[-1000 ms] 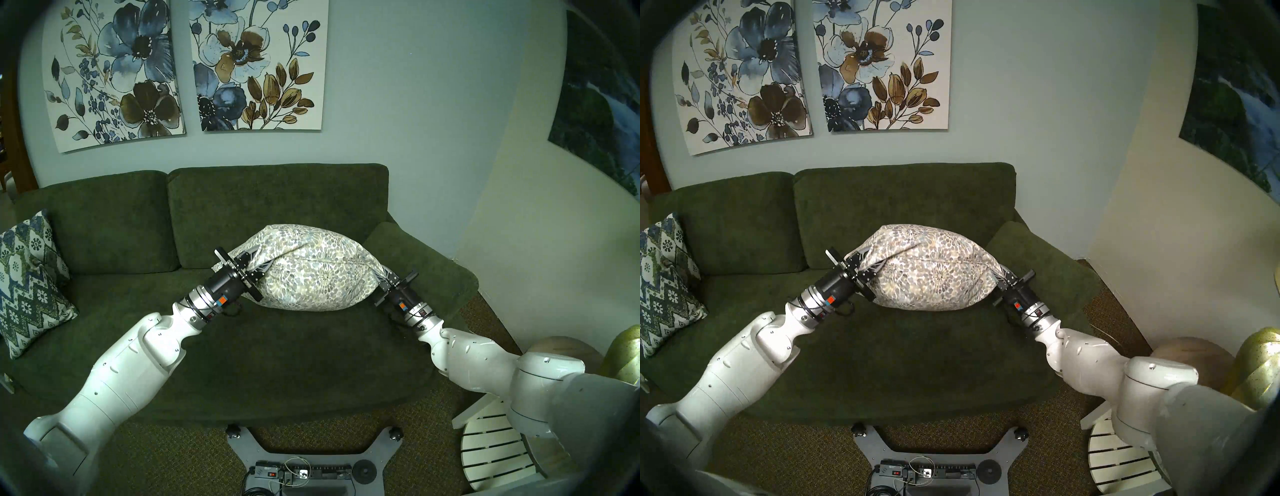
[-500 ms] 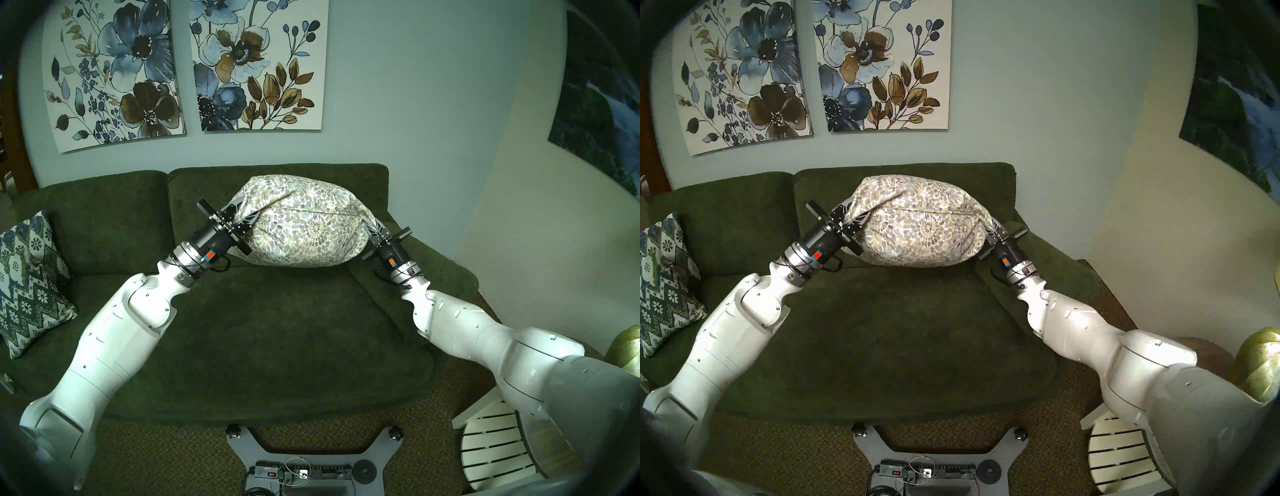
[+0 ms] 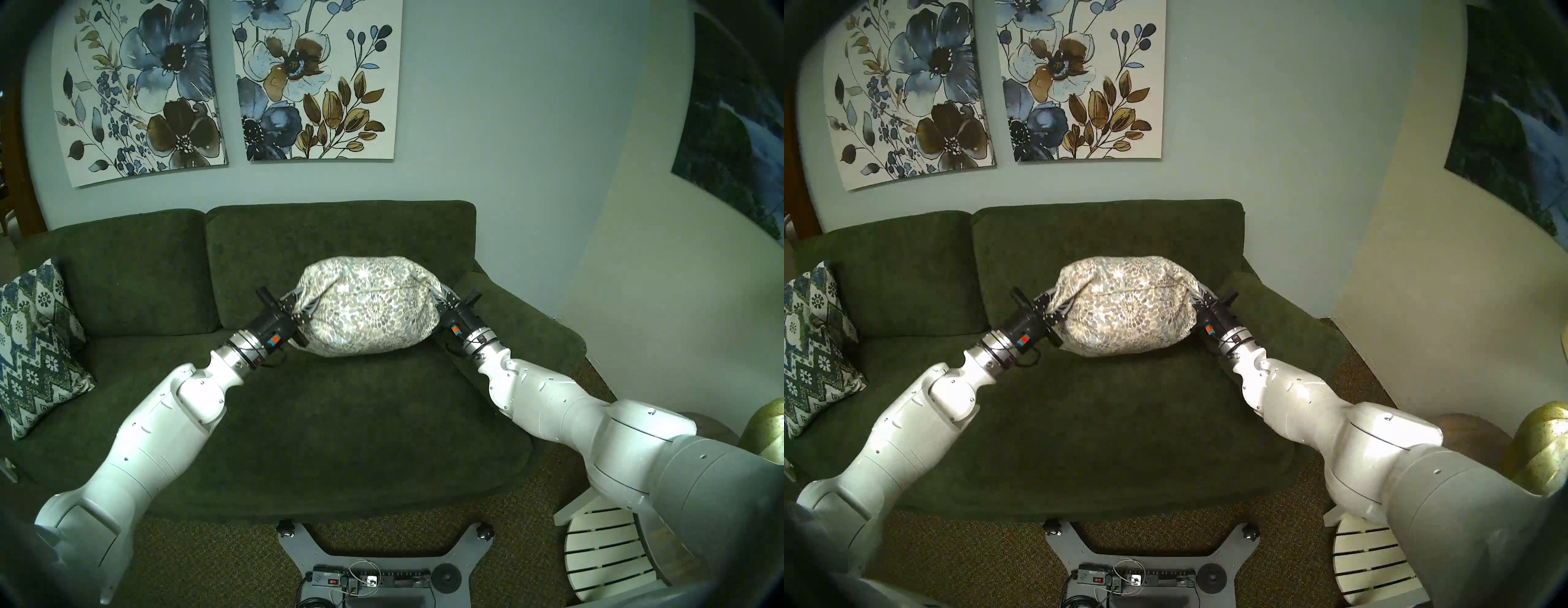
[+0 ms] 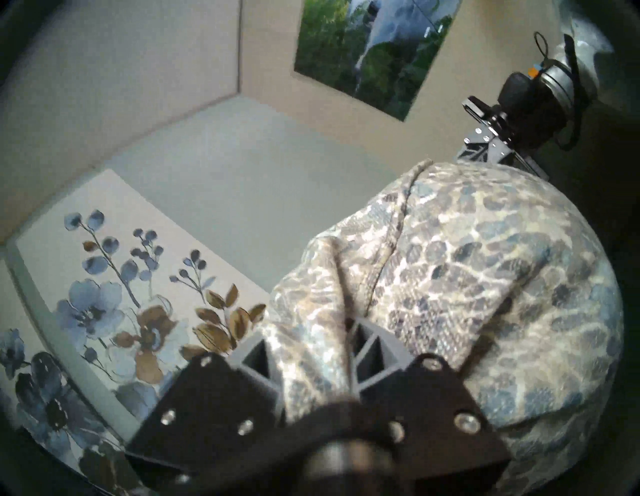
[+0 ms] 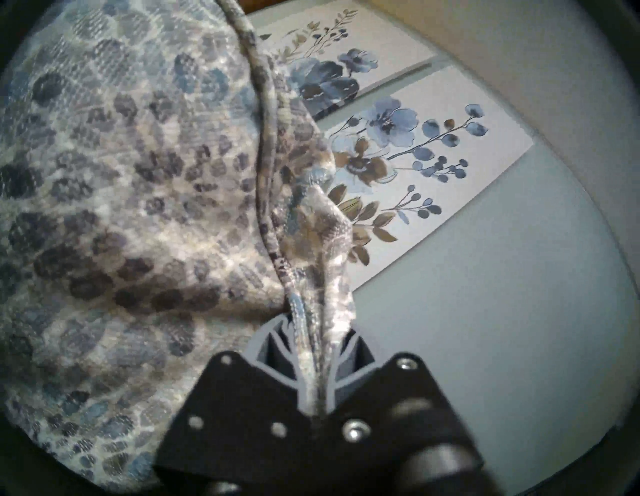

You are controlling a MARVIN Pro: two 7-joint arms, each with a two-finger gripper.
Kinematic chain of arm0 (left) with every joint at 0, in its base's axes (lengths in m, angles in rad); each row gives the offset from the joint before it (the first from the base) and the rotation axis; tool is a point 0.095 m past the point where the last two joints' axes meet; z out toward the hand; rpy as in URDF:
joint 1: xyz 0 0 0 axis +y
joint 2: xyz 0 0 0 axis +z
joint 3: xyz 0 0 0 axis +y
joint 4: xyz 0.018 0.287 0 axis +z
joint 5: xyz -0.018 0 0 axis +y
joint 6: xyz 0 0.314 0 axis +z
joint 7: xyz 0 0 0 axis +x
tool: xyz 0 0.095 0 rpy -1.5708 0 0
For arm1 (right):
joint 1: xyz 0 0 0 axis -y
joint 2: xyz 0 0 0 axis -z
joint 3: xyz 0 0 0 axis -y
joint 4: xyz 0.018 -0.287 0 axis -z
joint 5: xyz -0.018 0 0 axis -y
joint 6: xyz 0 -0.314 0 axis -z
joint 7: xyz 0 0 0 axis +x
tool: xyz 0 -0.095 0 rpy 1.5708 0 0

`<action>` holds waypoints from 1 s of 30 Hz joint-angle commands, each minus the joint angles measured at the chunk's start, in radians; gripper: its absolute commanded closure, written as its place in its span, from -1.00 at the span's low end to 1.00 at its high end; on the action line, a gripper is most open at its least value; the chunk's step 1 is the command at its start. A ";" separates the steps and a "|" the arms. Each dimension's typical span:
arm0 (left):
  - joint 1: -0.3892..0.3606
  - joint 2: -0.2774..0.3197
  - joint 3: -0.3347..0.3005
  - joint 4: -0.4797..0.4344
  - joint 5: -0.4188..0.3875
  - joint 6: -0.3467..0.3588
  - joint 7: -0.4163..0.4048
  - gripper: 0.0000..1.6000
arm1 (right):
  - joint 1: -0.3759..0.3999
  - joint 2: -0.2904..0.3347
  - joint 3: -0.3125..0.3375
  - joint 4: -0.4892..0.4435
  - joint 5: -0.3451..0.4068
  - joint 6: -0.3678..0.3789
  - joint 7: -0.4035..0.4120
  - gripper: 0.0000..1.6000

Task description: Fluff a cushion

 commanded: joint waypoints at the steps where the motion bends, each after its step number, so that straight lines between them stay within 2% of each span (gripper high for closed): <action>1: 0.056 -0.067 0.069 0.091 0.018 0.030 -0.020 1.00 | -0.086 -0.056 -0.036 0.032 -0.003 0.027 0.048 1.00; 10: 0.126 -0.121 0.154 0.217 0.036 0.057 -0.038 1.00 | -0.210 -0.091 -0.085 0.080 -0.001 0.045 0.102 1.00; 14: 0.133 -0.137 0.175 0.266 0.041 0.064 -0.040 1.00 | -0.258 -0.102 -0.092 0.106 0.006 0.058 0.119 1.00; 19: 0.121 -0.153 0.185 0.326 0.042 0.074 -0.041 1.00 | -0.281 -0.115 -0.088 0.137 0.022 0.074 0.141 1.00; 22: 0.106 -0.166 0.189 0.349 0.043 0.078 -0.042 1.00 | -0.272 -0.125 -0.081 0.149 0.037 0.085 0.153 1.00; 26: 0.032 -0.188 0.175 0.351 0.041 0.081 -0.035 1.00 | -0.195 -0.142 -0.057 0.156 0.068 0.100 0.160 1.00; 27: 0.011 -0.187 0.161 0.326 0.041 0.075 -0.026 1.00 | -0.158 -0.142 -0.047 0.150 0.075 0.096 0.152 1.00; 29: 0.004 -0.184 0.147 0.298 0.040 0.067 -0.019 1.00 | -0.149 -0.139 -0.031 0.140 0.082 0.091 0.140 1.00; 30: -0.007 -0.175 0.116 0.240 0.036 0.046 -0.002 1.00 | -0.142 -0.130 -0.006 0.122 0.087 0.084 0.110 1.00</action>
